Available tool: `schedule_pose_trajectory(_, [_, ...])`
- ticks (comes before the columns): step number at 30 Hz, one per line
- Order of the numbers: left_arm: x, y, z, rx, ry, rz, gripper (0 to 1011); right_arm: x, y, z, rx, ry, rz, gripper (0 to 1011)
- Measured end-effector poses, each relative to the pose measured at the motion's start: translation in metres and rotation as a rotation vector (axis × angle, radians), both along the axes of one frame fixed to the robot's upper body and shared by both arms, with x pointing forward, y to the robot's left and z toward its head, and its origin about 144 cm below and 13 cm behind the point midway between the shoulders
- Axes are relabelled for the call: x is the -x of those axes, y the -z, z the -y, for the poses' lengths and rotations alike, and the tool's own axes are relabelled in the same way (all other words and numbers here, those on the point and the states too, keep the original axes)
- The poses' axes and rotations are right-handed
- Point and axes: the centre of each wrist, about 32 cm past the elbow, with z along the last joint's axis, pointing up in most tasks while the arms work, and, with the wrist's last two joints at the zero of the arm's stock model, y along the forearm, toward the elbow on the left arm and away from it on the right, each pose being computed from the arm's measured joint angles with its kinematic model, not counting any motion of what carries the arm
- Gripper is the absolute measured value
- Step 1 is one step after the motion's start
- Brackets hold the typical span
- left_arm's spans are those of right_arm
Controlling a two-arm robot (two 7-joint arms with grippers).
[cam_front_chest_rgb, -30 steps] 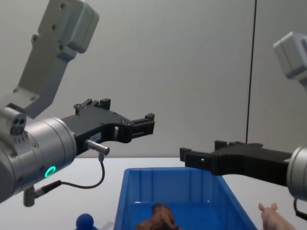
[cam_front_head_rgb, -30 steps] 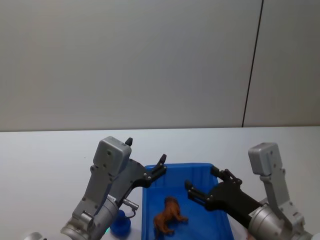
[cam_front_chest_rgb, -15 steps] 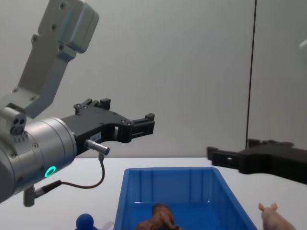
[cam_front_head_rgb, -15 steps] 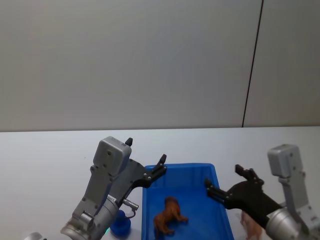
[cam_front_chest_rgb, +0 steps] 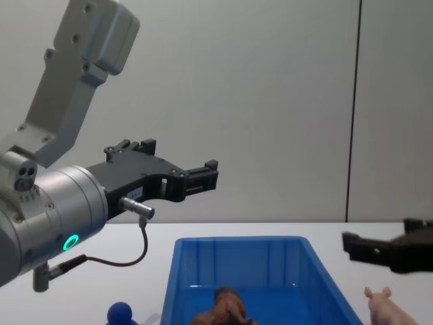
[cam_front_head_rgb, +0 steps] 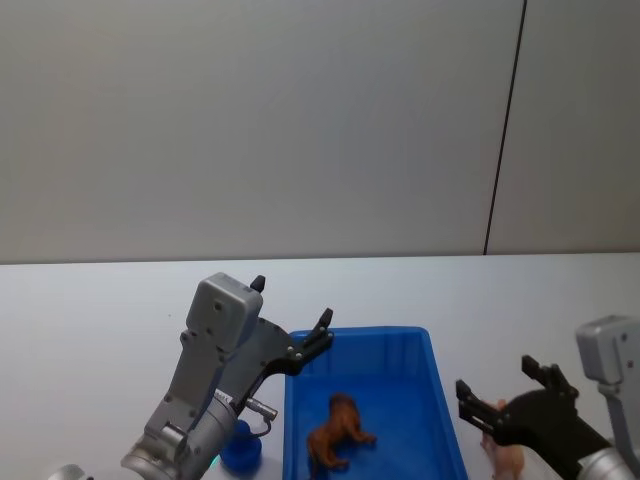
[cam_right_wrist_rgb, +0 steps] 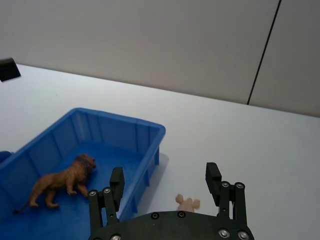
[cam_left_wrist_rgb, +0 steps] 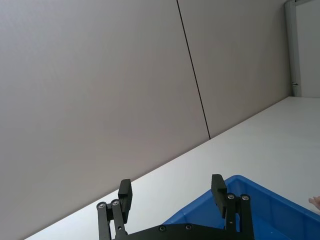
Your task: Pick up the two dolls from the table and place them into the box.
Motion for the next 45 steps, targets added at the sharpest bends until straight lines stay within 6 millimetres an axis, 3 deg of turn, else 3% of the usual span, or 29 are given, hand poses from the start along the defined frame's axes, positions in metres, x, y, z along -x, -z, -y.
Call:
schedule_pose_trajectory(15, [0.000,0.000,0.000,0.000,0.000,0.000,1001,0.015,0.019,0.011,0.048,0.054,-0.082,1001])
schedule_pose_trajectory(29, [0.000,0.000,0.000,0.000,0.000,0.000,1001,0.015,0.045,0.013,0.068,0.058,-0.142,994])
schedule_pose_trajectory(35, [0.000,0.000,0.000,0.000,0.000,0.000,1001,0.012,0.055,0.011,0.065,0.044,-0.151,867])
schedule_pose_trajectory(45, [0.000,0.000,0.000,0.000,0.000,0.000,1001,0.007,0.065,0.008,0.064,0.035,-0.147,565])
